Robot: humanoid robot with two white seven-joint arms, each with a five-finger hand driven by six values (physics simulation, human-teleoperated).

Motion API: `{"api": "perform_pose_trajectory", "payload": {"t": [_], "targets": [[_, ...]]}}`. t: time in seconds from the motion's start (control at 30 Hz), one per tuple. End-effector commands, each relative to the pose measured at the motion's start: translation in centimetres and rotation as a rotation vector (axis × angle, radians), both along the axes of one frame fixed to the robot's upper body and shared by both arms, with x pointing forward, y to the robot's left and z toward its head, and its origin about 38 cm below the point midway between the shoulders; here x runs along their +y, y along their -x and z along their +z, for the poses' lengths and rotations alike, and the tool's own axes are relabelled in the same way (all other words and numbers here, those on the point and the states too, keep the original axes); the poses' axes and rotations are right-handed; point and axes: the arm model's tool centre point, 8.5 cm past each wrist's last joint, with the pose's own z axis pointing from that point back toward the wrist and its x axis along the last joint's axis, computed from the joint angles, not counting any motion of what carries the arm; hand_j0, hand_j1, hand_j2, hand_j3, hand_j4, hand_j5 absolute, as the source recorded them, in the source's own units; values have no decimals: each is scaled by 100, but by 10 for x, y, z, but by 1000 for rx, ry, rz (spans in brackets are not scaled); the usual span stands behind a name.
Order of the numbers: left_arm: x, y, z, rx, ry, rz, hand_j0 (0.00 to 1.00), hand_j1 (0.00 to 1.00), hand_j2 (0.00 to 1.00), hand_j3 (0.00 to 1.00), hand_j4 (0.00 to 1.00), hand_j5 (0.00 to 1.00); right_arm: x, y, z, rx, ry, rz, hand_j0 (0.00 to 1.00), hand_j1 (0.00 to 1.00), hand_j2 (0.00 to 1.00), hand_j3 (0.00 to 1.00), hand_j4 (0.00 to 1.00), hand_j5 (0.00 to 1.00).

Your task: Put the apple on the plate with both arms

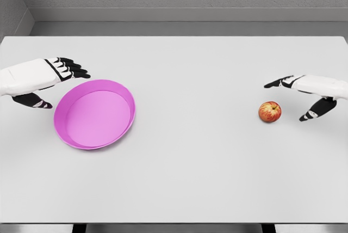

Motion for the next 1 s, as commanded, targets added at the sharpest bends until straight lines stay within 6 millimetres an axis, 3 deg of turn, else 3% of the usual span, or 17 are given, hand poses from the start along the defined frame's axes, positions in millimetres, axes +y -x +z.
{"api": "perform_pose_trajectory", "payload": {"t": [0.0,0.13,0.3,0.6,0.97], "targets": [[1,0,1,1,5,3,100,100,100,100,100,100,-2,1,-6,20,1,-7,100,100,100,100,100,100],[1,0,2,-3,5,5,100,100,100,100,100,100,5,0,-9,22,-12,2,100,100,100,100,100,100],[2,0,2,-4,5,6,100,100,100,100,100,100,21,-6,-30,52,-51,4,100,100,100,100,100,100],[2,0,2,-3,4,6,100,100,100,100,100,100,17,-12,-40,67,-54,-28,100,100,100,100,100,100],[2,0,2,-3,4,6,100,100,100,100,100,100,15,-14,-39,63,-54,-36,99,99,99,99,99,99]]}}
